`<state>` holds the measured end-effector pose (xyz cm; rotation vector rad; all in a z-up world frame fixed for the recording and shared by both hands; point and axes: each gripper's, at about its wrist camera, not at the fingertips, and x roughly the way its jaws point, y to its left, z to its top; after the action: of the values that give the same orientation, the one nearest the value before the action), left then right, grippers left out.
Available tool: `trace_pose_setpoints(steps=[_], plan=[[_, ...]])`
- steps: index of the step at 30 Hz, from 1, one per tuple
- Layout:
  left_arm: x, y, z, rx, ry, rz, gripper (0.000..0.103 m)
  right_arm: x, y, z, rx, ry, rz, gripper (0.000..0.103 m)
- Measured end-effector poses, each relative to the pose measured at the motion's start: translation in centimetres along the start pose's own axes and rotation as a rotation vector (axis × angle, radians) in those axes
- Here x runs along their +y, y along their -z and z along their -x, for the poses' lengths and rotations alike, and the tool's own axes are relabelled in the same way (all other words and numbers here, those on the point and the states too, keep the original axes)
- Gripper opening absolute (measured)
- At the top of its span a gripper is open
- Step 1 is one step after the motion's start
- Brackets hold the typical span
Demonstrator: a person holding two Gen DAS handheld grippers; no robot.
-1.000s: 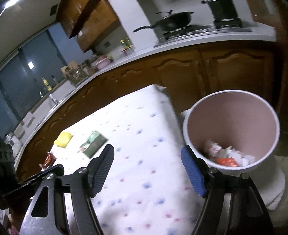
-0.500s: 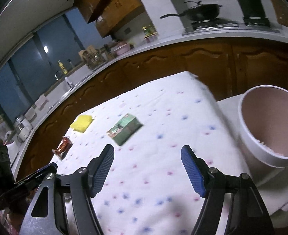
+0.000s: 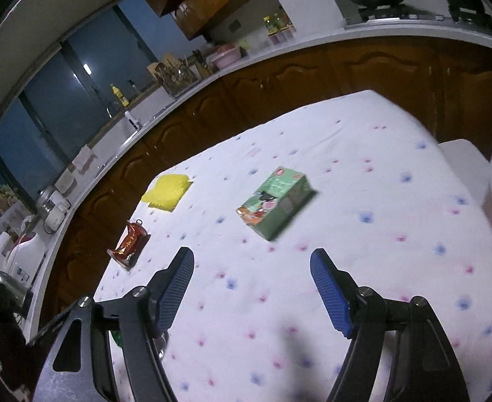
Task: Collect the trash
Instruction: 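Move both open tools back over the table toward the can and carton, then grasp the crushed green can with the left tool while the right grasps the green milk carton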
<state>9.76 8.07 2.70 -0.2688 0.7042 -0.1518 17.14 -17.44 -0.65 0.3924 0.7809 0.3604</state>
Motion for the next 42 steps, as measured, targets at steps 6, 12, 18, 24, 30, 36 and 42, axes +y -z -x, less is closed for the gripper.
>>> trace_pose_setpoints(steps=[6,12,18,24,30,36,42], plan=[[2.0,0.8,-0.5,0.029,-0.023,0.014,0.053,0.9,-0.5,-2.5,0.013,0.030,-0.027,0.074],[2.7,1.4,-2.4,0.088,-0.032,-0.002,0.053,0.9,-1.5,-5.3,0.039,0.082,-0.060,0.074],[2.1,2.1,-4.3,0.157,-0.038,-0.057,0.036,0.7,-2.7,-8.1,0.055,0.156,-0.083,0.074],[2.0,2.2,-5.3,0.158,-0.043,-0.073,0.018,0.7,-3.3,-11.5,0.094,0.243,-0.073,0.074],[1.4,1.5,-6.4,0.154,-0.014,-0.060,0.016,0.1,-3.4,-11.5,0.073,0.254,-0.023,0.056],[-0.7,0.7,-7.5,0.151,0.038,-0.081,0.015,-1.0,-2.5,-7.8,0.056,0.198,0.017,0.053],[-2.9,-0.3,-7.9,0.134,0.081,-0.099,0.015,-2.3,-1.2,-3.1,0.019,0.150,0.034,0.052]])
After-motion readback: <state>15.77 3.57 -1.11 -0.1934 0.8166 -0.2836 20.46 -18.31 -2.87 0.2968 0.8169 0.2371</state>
